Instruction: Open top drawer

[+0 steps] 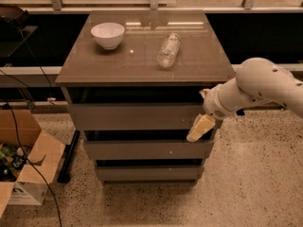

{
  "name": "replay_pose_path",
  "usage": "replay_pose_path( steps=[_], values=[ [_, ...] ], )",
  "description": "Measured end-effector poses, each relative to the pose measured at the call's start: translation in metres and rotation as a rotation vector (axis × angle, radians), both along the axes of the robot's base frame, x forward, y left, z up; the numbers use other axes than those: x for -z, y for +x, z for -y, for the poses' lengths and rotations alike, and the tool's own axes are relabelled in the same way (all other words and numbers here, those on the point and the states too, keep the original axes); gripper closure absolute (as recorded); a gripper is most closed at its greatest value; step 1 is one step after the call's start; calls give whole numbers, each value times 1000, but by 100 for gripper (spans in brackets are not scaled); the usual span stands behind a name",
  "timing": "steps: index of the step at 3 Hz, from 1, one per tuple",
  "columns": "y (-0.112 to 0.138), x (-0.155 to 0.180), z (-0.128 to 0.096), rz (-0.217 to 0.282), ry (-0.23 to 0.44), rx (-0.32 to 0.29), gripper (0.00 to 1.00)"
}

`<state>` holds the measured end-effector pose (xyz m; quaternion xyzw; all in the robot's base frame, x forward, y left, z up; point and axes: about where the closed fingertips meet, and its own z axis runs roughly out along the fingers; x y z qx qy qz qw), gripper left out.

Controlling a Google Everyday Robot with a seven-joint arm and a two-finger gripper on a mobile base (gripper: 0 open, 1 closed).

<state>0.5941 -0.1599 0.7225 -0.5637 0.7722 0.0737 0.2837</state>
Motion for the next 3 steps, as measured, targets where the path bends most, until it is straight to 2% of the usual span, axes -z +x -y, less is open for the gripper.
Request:
replay_pose_path(
  steps=[2, 3],
  values=[
    [27, 32, -13, -3, 8, 52, 0],
    [43, 57, -15, -38, 10, 63, 0]
  ],
)
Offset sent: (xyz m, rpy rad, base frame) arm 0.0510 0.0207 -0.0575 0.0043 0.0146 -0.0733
